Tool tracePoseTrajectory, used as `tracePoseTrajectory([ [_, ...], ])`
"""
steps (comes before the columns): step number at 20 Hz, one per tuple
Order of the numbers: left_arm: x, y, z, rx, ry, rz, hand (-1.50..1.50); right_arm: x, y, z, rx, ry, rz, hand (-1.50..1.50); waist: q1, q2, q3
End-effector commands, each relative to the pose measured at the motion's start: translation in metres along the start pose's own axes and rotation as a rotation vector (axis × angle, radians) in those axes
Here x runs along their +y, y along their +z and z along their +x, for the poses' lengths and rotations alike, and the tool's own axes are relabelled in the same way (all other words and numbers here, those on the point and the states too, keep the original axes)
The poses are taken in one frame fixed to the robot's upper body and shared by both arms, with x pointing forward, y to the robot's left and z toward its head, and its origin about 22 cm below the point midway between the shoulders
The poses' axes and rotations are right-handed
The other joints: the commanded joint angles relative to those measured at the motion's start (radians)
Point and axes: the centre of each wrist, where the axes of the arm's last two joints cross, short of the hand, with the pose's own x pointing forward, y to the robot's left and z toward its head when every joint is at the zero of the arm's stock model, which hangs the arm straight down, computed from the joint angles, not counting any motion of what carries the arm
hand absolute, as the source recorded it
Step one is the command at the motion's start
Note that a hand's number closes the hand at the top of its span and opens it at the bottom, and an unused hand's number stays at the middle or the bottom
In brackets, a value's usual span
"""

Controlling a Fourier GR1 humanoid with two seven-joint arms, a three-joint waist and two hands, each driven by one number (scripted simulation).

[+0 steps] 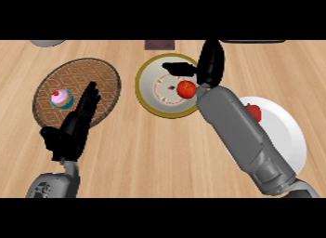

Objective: Pick the tomato from the plate and place it in the bowl

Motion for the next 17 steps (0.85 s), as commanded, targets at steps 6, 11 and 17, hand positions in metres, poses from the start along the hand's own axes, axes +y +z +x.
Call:
tracePoseTrajectory([
  [6,0.004,0.001,0.0,0.015,0.002,0.007,0.0,-0.052,0.032,-0.034,0.022,-0.189,0.041,-1.5,-0.006,0.0,0.0],
  [11,-0.008,-0.009,0.001,-0.014,0.001,0.005,0.0,-0.071,0.051,-0.048,0.006,-0.225,0.081,-1.5,0.0,0.002,0.0],
  [17,-0.004,0.001,0.005,-0.008,0.002,0.004,0.0,-0.071,0.079,-0.051,0.005,-0.193,0.102,-1.5,0.004,0.002,0.0],
])
